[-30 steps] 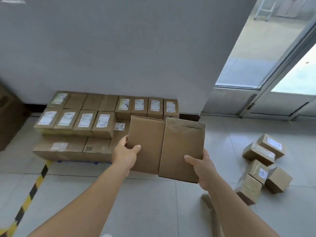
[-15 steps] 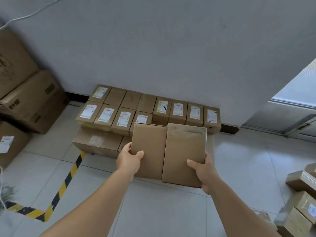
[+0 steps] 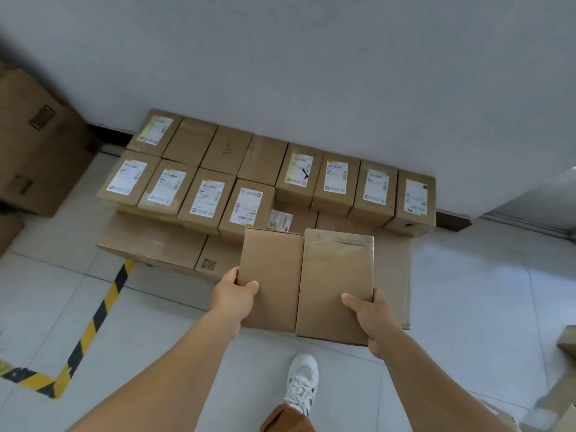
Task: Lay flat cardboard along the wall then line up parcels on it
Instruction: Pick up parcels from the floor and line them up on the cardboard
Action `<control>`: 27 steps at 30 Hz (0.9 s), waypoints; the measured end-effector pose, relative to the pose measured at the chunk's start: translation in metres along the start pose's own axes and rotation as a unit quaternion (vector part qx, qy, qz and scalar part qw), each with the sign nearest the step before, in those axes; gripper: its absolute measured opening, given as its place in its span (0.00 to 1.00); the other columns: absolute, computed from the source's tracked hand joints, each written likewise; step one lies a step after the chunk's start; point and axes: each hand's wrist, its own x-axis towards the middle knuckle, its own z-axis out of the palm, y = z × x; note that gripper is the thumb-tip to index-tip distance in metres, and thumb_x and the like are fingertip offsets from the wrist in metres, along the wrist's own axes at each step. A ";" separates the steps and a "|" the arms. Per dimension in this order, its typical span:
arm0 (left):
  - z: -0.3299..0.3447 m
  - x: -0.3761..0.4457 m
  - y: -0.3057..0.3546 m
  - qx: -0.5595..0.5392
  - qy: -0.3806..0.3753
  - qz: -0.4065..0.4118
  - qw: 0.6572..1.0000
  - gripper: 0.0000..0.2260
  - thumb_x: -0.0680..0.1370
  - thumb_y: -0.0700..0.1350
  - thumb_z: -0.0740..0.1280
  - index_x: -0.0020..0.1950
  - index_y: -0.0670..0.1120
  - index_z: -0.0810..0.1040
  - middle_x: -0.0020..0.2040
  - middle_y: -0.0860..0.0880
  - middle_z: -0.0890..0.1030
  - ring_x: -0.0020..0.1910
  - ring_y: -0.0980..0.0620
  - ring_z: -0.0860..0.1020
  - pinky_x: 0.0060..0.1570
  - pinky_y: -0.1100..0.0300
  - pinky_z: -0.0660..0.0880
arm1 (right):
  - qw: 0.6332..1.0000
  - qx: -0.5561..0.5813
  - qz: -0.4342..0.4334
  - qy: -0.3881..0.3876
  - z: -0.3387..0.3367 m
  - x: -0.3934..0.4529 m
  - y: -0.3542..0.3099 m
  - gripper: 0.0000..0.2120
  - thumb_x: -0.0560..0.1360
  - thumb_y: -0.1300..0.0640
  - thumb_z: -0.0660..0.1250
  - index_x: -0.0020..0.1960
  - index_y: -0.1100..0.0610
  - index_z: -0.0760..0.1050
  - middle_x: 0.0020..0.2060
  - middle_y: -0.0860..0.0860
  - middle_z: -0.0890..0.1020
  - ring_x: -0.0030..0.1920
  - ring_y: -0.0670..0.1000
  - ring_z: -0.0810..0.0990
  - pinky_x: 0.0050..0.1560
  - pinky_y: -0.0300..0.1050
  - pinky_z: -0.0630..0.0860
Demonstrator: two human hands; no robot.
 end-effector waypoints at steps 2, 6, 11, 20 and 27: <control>0.022 0.025 0.001 0.002 -0.011 -0.022 1.000 0.21 0.79 0.41 0.64 0.72 0.50 0.68 0.61 0.50 0.76 0.54 0.49 0.72 0.53 0.57 0.68 | 1.000 -0.005 0.015 -0.001 -0.004 0.034 -0.002 0.25 0.73 0.57 0.72 0.67 0.55 0.67 0.54 0.52 0.79 0.53 0.54 0.79 0.58 0.56 0.76; 0.059 0.076 -0.005 0.005 -0.030 -0.058 0.998 0.18 0.78 0.40 0.64 0.67 0.52 0.71 0.58 0.50 0.78 0.52 0.48 0.73 0.51 0.54 0.69 | 0.999 -0.023 0.037 -0.004 -0.003 0.103 -0.001 0.25 0.73 0.55 0.72 0.68 0.54 0.68 0.56 0.51 0.79 0.54 0.54 0.79 0.58 0.54 0.76; 0.088 0.146 -0.026 0.023 -0.035 -0.071 0.997 0.19 0.78 0.39 0.65 0.67 0.51 0.70 0.56 0.51 0.78 0.53 0.49 0.75 0.52 0.56 0.71 | 0.997 -0.041 0.065 -0.003 0.012 0.173 0.010 0.20 0.75 0.54 0.70 0.65 0.48 0.70 0.54 0.48 0.79 0.55 0.53 0.78 0.58 0.55 0.76; 0.119 0.210 -0.070 0.046 -0.064 -0.091 0.993 0.23 0.78 0.43 0.65 0.71 0.56 0.65 0.56 0.53 0.77 0.53 0.47 0.76 0.51 0.54 0.73 | 0.995 -0.058 0.061 0.062 0.034 0.238 0.055 0.24 0.77 0.56 0.66 0.70 0.42 0.65 0.60 0.48 0.76 0.56 0.52 0.76 0.59 0.53 0.74; 0.119 0.216 -0.076 0.060 -0.057 -0.086 0.993 0.25 0.79 0.42 0.65 0.74 0.53 0.62 0.58 0.51 0.76 0.54 0.47 0.74 0.61 0.48 0.73 | 0.963 0.028 0.183 0.197 0.062 0.211 0.058 0.33 0.67 0.45 0.75 0.65 0.56 0.65 0.60 0.54 0.72 0.52 0.57 0.75 0.52 0.52 0.75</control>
